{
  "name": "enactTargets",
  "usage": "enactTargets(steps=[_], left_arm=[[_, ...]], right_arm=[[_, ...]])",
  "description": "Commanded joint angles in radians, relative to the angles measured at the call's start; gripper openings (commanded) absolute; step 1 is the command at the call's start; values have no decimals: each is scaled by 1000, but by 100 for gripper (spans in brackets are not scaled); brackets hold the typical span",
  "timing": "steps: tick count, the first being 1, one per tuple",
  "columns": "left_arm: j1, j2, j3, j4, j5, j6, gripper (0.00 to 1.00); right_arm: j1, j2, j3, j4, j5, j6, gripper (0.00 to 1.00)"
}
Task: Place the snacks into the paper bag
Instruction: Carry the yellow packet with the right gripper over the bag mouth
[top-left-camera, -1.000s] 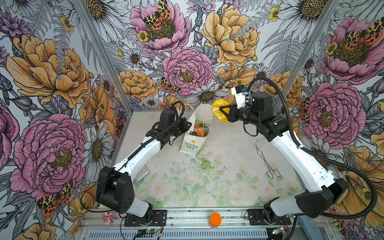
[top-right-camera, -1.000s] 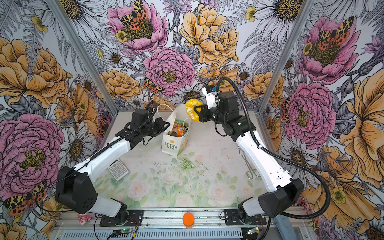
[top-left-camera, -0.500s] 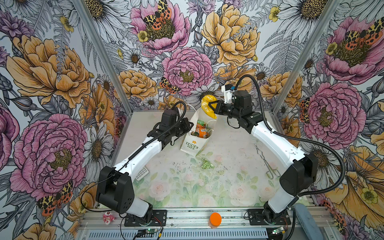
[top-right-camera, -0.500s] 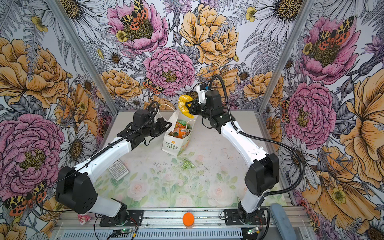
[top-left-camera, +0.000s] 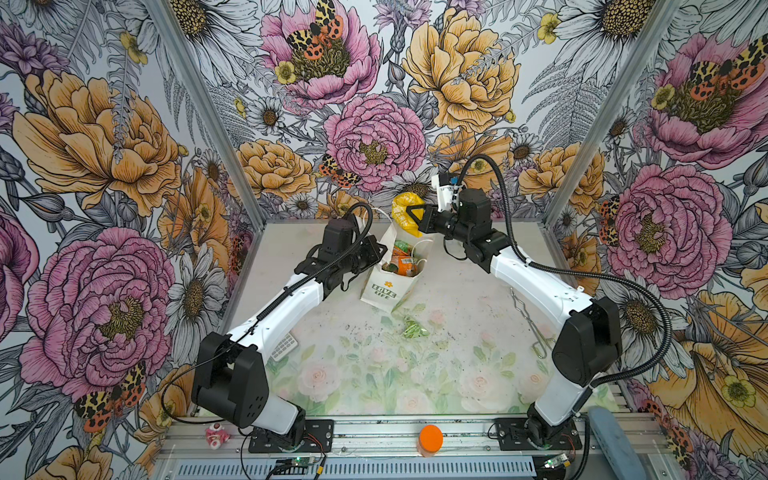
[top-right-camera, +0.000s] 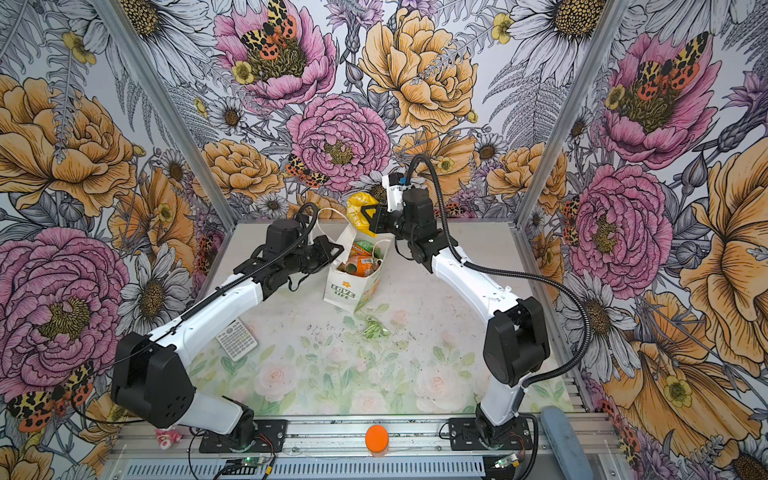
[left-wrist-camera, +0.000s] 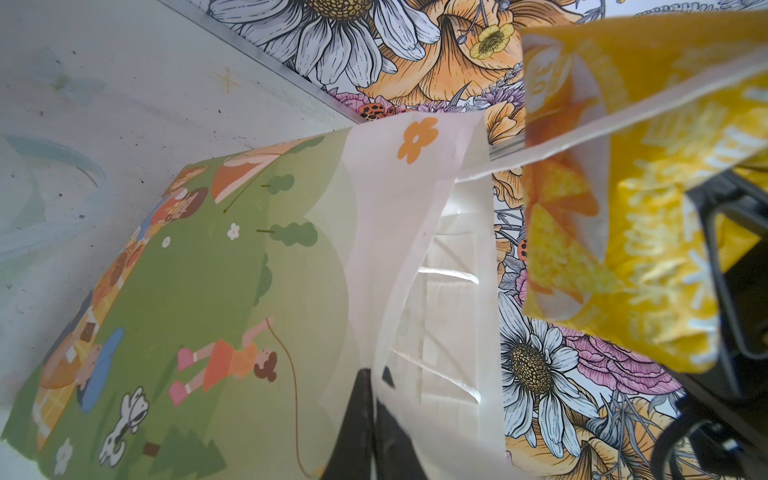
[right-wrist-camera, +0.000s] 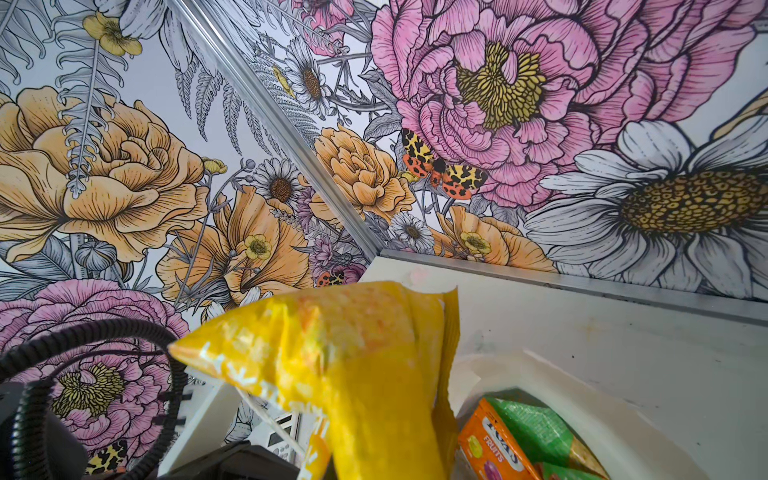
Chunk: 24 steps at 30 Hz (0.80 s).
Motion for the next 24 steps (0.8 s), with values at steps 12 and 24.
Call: enactTargets(steps=[12, 24], left_arm=[[-8, -18, -1, -3, 39, 3, 0], [-10, -3, 1, 5, 45, -2, 0]], right_arm=[[-18, 26, -61, -12, 67, -103, 0], [-18, -1, -84, -30, 76, -88, 0]])
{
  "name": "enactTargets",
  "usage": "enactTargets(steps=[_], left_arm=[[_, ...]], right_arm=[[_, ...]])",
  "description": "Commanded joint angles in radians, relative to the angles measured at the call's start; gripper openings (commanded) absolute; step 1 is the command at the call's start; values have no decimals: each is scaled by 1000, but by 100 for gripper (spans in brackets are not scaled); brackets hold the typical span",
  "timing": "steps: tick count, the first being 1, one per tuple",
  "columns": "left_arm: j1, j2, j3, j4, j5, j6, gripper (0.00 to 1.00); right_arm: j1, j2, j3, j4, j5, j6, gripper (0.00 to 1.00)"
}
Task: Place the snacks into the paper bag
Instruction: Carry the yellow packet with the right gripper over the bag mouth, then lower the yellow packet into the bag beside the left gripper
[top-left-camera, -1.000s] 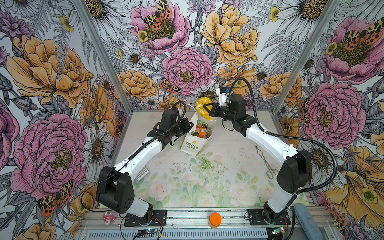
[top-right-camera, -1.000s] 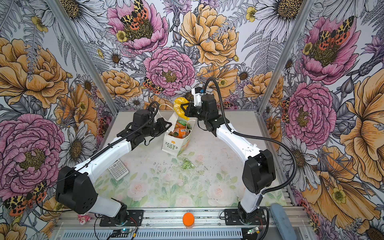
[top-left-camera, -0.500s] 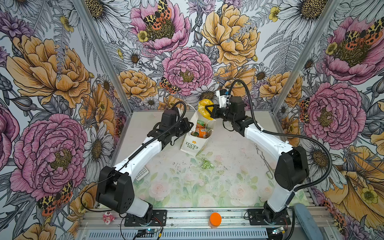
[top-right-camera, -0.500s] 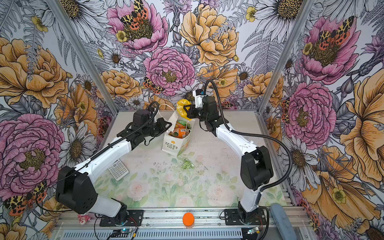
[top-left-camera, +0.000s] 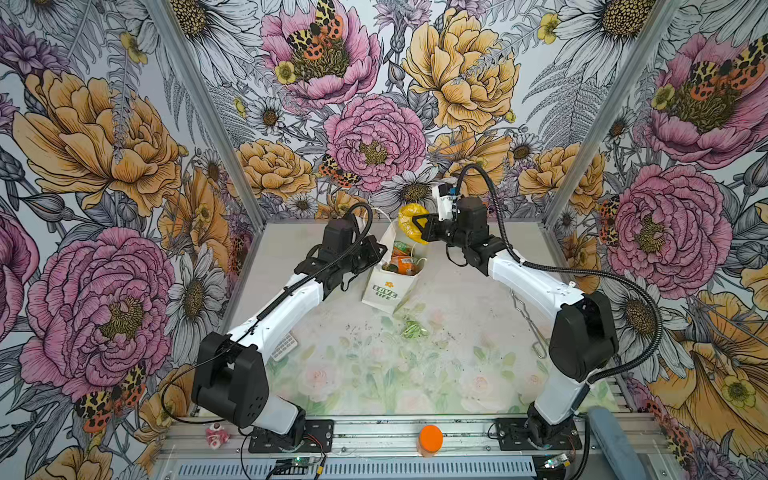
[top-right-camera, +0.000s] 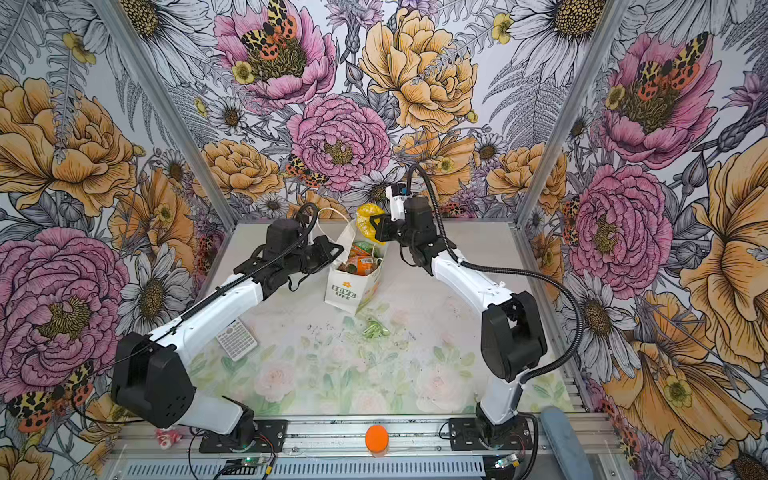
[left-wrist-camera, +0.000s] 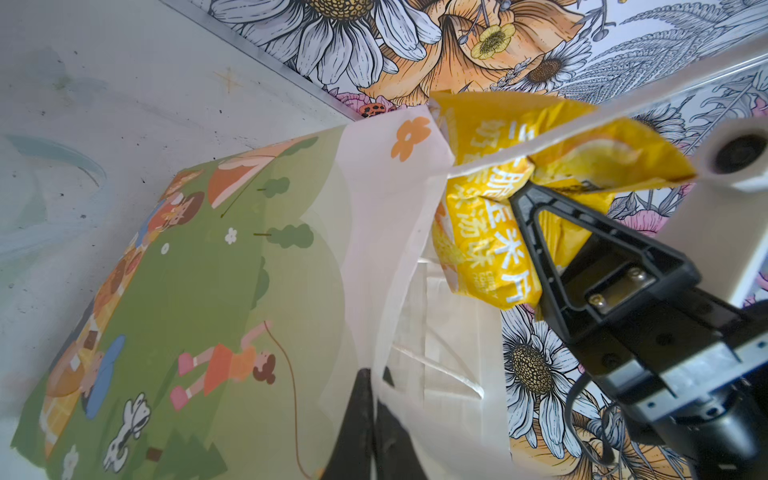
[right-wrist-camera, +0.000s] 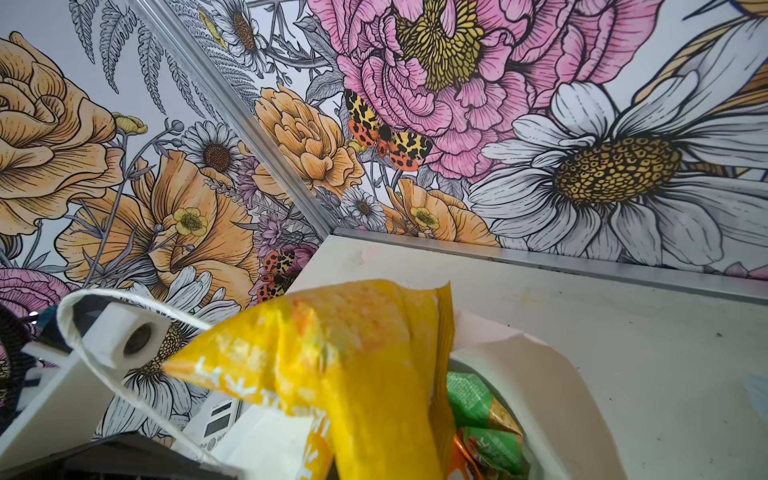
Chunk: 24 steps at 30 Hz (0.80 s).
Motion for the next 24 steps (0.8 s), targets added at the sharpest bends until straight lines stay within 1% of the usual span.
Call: enactTargets(steps=[1, 5, 11, 14, 18, 24], left_arm=[[-12, -5, 0, 6, 45, -2, 0], [-10, -12, -3, 6, 44, -2, 0], [-3, -20, -16, 8, 25, -13, 0], [1, -25, -25, 16, 23, -22, 0], [2, -30, -33, 23, 23, -25, 0], [3, -30, -33, 29, 34, -25, 0]], right_arm=[[-1, -29, -11, -29, 24, 9, 0], [5, -45, -11, -33, 18, 48, 0], [14, -91, -7, -71, 36, 70, 0], [20, -94, 21, -138, 59, 101, 0], [38, -62, 92, -272, 93, 121, 0], [72, -12, 158, -355, 135, 131, 0]])
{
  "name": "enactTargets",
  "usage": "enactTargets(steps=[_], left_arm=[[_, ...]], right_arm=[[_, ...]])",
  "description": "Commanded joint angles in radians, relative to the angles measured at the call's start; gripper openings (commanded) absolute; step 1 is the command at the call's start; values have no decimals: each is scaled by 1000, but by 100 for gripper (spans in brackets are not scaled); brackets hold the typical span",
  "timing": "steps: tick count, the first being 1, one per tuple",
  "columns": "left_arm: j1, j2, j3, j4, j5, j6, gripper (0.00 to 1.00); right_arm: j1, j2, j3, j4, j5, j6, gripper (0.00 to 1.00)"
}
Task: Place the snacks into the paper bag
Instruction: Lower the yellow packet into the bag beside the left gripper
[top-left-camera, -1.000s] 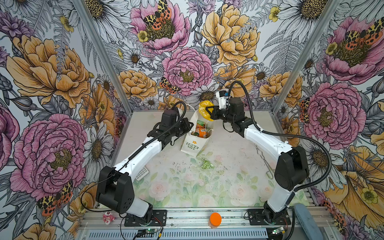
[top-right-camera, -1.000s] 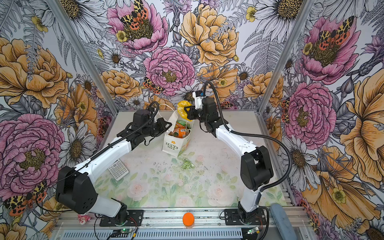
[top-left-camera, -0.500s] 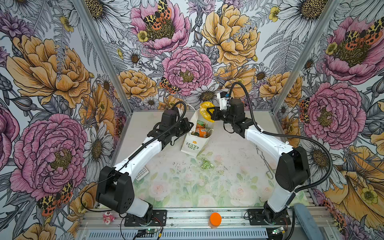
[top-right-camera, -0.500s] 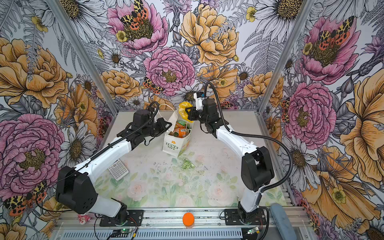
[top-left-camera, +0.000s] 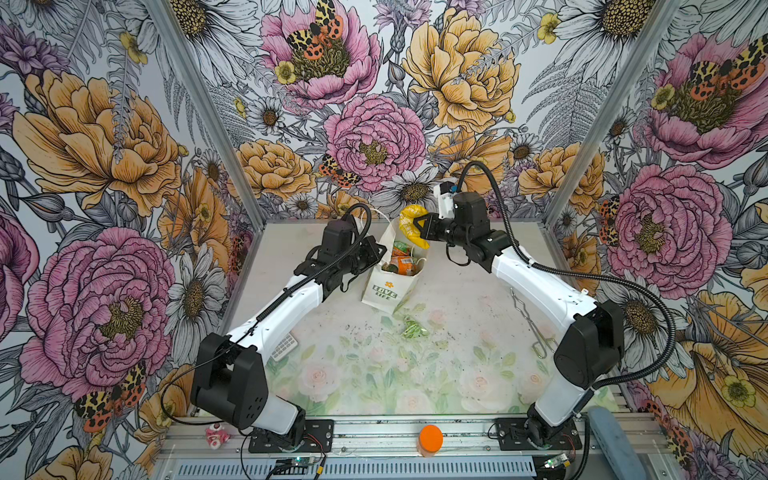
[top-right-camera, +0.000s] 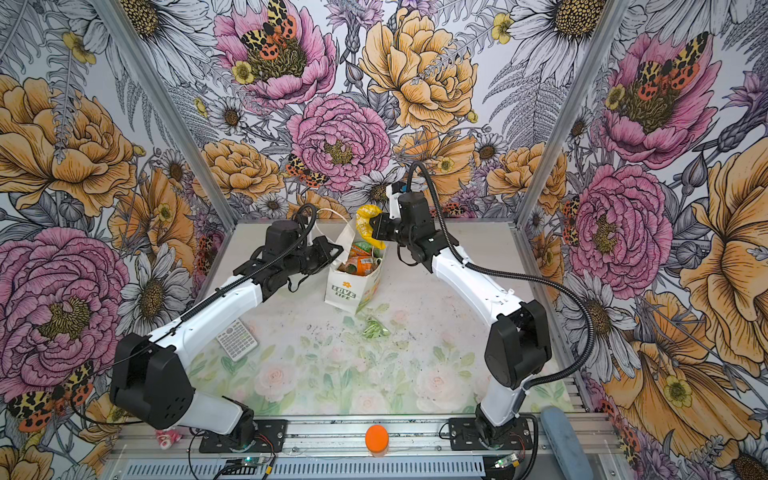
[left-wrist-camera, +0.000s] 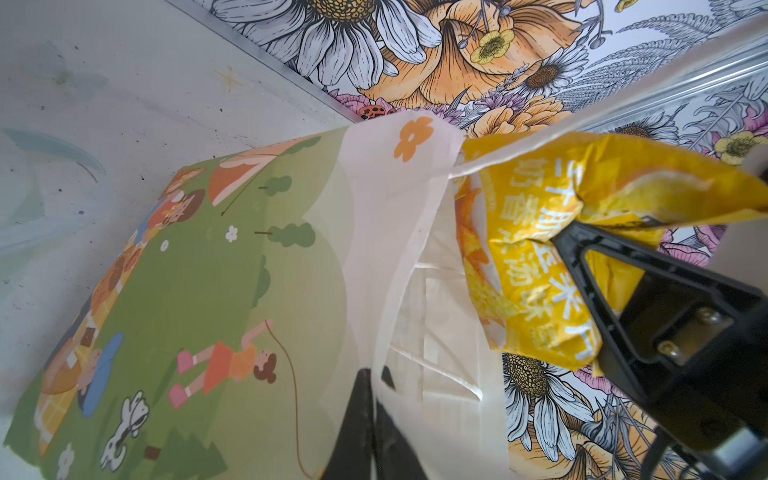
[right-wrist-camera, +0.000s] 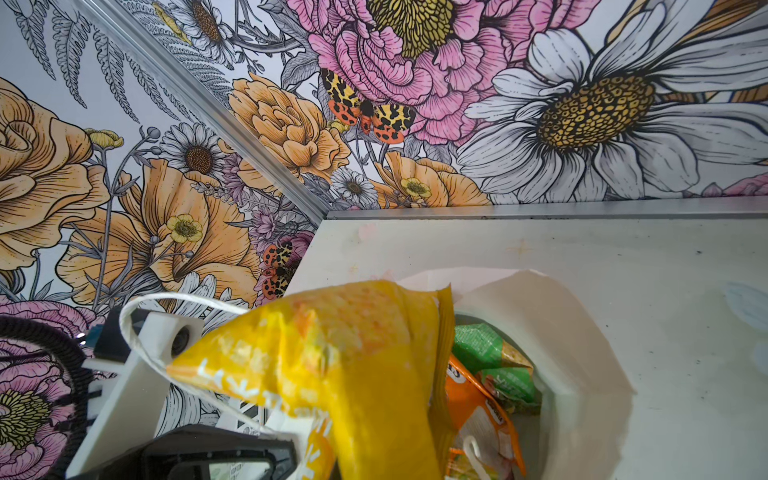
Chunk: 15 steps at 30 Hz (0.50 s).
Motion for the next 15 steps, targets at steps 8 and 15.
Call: enactTargets(steps=[8, 15], left_arm=[[0, -28, -15, 7, 38, 2, 0], [-2, -27, -15, 11, 45, 3, 0]], right_arm=[[67, 112, 169, -250, 182, 29, 0], [115, 192, 258, -348, 251, 40, 0]])
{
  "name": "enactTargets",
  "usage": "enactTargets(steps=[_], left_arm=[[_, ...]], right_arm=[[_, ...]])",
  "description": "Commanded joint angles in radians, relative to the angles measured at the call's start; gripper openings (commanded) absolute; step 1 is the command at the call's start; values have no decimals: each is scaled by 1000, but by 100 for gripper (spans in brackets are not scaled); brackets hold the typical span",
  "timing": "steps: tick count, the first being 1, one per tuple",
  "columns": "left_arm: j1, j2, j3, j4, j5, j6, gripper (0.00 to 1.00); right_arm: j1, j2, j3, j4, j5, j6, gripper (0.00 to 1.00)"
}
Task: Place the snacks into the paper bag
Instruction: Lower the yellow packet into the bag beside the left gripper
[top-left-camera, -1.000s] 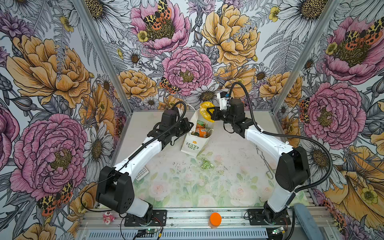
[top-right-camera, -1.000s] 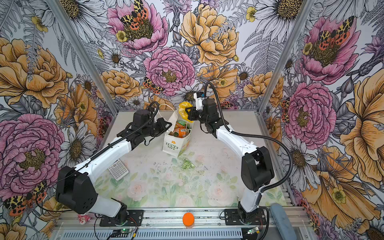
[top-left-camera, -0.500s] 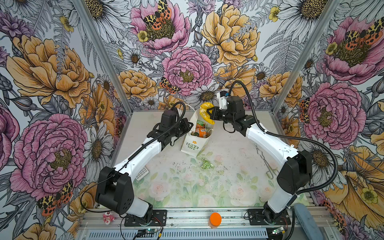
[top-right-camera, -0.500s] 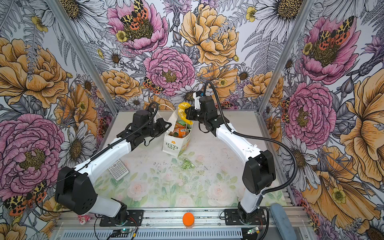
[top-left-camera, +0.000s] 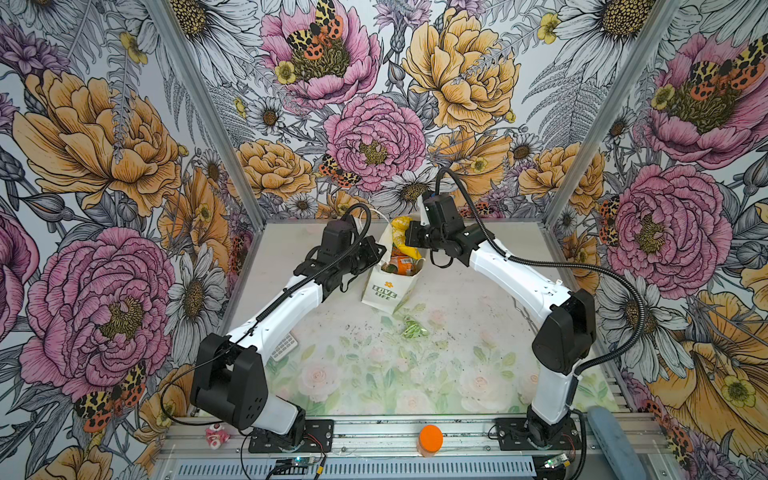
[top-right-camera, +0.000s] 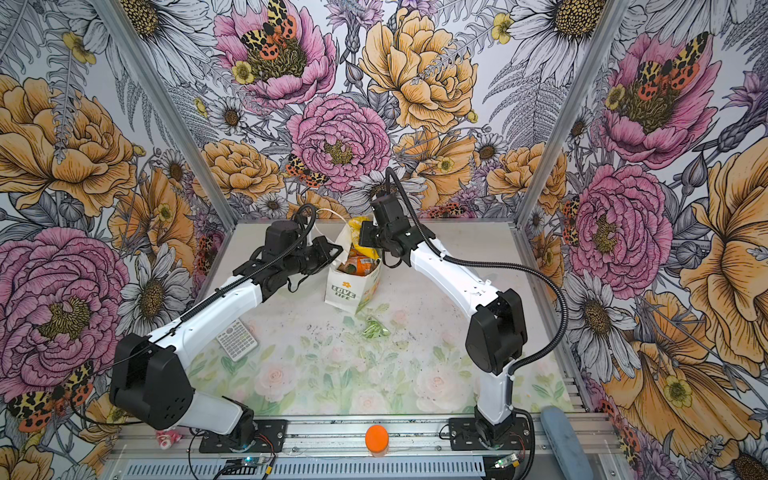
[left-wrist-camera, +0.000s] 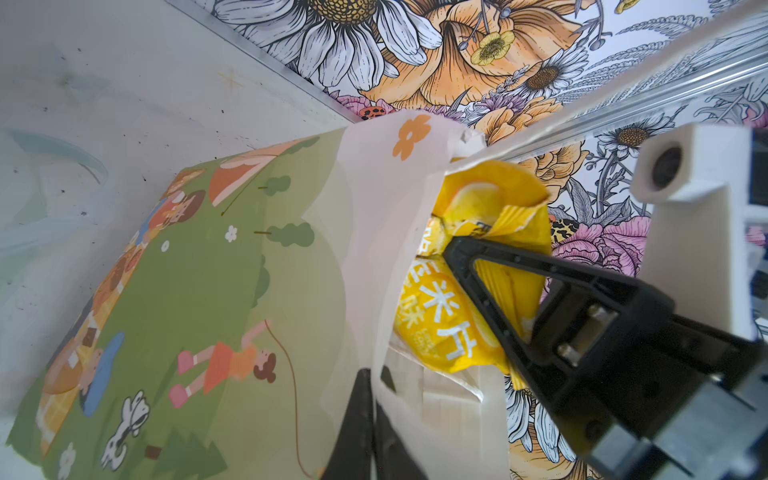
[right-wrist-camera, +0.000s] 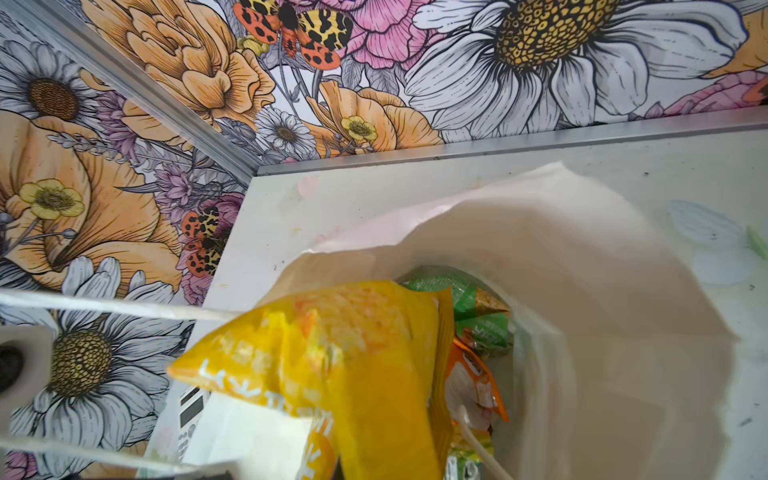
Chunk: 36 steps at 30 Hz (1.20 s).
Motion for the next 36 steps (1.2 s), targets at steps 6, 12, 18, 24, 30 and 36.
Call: enactTargets(steps=[6, 12, 18, 24, 30, 36], left_arm=[[-3, -17, -5, 5, 55, 8, 0], [1, -11, 0, -3, 51, 12, 0], [14, -15, -11, -22, 36, 16, 0], [29, -38, -24, -57, 0, 28, 0], [38, -48, -32, -61, 0, 31, 0], [39, -45, -32, -61, 5, 29, 0]], right_arm=[[53, 100, 127, -67, -39, 25, 1], [73, 115, 167, -96, -105, 16, 27], [74, 49, 161, -169, -28, -36, 44], [73, -46, 185, -248, 63, -92, 50], [71, -64, 222, -368, 209, -140, 52], [77, -19, 269, -403, 142, -142, 52]])
